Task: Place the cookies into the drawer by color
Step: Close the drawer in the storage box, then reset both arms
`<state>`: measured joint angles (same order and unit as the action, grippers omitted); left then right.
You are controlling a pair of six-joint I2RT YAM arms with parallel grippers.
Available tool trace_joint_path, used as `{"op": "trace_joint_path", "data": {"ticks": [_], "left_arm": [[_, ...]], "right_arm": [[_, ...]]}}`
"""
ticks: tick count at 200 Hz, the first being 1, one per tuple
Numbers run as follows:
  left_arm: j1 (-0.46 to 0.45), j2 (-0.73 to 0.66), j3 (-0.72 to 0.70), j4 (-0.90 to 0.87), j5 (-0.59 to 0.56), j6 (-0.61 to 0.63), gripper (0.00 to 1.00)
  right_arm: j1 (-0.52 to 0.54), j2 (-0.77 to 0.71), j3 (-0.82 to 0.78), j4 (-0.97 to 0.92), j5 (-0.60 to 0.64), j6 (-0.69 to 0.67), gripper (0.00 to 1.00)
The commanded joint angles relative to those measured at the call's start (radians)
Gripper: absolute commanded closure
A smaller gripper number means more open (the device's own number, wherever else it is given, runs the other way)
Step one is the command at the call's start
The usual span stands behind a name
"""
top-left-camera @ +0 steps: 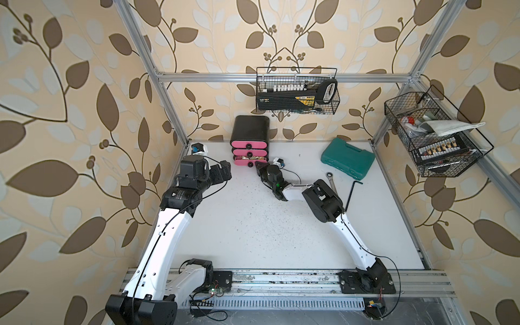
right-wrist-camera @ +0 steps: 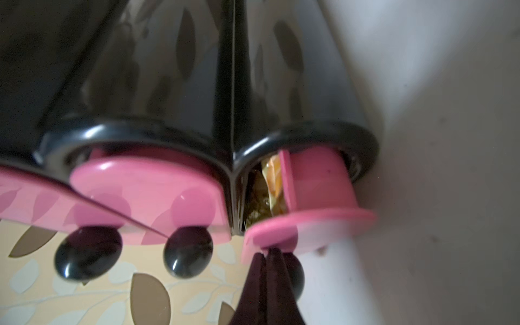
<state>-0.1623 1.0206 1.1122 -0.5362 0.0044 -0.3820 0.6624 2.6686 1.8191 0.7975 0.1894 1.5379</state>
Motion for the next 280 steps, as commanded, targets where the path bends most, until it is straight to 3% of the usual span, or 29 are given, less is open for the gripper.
{"op": "trace_joint_path", "data": {"ticks": [1, 96, 129, 147, 195, 221, 256, 280], "left_arm": [[0.014, -0.017, -0.006, 0.034, 0.009, -0.008, 0.02], [0.015, -0.019, -0.012, 0.035, 0.008, -0.007, 0.02], [0.015, -0.021, -0.013, 0.037, 0.006, -0.006, 0.02], [0.015, -0.02, -0.015, 0.039, 0.008, -0.004, 0.02], [0.015, -0.037, -0.04, 0.065, -0.003, 0.013, 0.02], [0.014, -0.067, -0.063, 0.098, -0.013, 0.037, 0.02], [0.014, -0.121, -0.081, 0.139, 0.024, 0.09, 0.02], [0.014, -0.205, -0.104, 0.165, 0.067, 0.095, 0.02]], "right_arm": [[-0.004, 0.057, 0.061, -0.067, 0.049, 0.024, 1.0], [-0.003, 0.133, 0.195, -0.096, 0.073, 0.003, 1.0], [-0.011, 0.119, 0.164, -0.062, 0.058, -0.001, 1.0], [-0.012, 0.053, 0.068, 0.014, 0.035, -0.042, 1.0], [-0.021, -0.423, -0.458, 0.179, -0.086, -0.306, 1.0], [-0.058, -0.737, -0.739, 0.154, -0.212, -0.441, 1.0], [-0.152, -1.231, -0.979, -0.249, -0.293, -0.716, 0.82], [-0.193, -1.556, -1.017, -0.66, -0.219, -0.971, 0.57]]}}
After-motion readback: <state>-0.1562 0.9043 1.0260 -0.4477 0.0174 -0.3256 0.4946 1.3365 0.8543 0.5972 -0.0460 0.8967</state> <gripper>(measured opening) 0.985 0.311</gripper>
